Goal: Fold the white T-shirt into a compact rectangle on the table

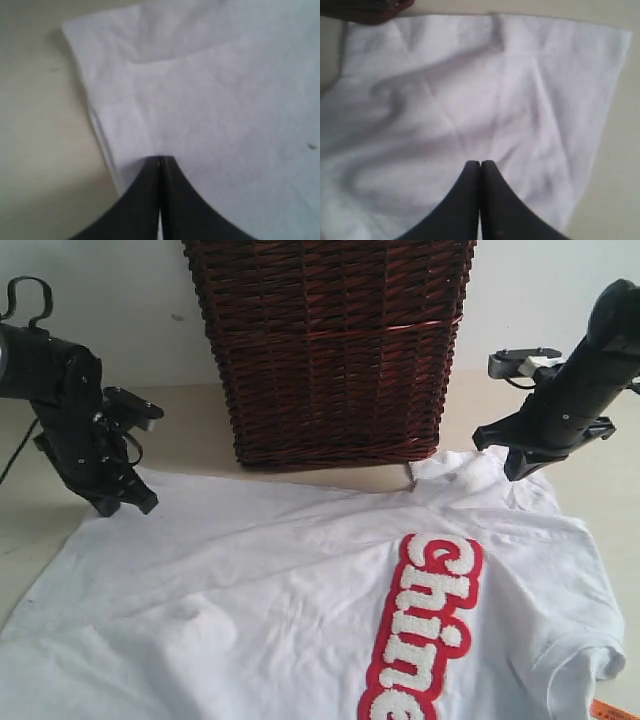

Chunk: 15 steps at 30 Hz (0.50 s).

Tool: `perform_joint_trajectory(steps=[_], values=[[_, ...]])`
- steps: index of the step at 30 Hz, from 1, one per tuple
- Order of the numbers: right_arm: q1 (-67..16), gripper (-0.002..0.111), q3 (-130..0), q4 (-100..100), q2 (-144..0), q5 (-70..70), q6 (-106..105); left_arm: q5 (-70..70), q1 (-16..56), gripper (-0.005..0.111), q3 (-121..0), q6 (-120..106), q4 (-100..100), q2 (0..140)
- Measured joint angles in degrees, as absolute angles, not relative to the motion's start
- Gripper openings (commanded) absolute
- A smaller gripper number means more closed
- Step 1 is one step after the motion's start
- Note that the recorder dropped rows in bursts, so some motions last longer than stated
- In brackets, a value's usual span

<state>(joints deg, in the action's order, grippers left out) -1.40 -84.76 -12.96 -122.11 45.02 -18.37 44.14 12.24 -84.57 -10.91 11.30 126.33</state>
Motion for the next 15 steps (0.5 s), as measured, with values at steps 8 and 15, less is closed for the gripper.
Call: perform_joint_trajectory(steps=[8,15], values=[[-1.4,0.000,-85.1,-12.3,-127.4,39.4,-17.8,42.7,8.9,0.000,-85.8,1.1,22.7,128.1],[-1.4,0.000,-89.9,-12.5,-129.6,40.7,-17.6,42.3,7.5,0.000,-85.8,5.2,23.1,128.1]])
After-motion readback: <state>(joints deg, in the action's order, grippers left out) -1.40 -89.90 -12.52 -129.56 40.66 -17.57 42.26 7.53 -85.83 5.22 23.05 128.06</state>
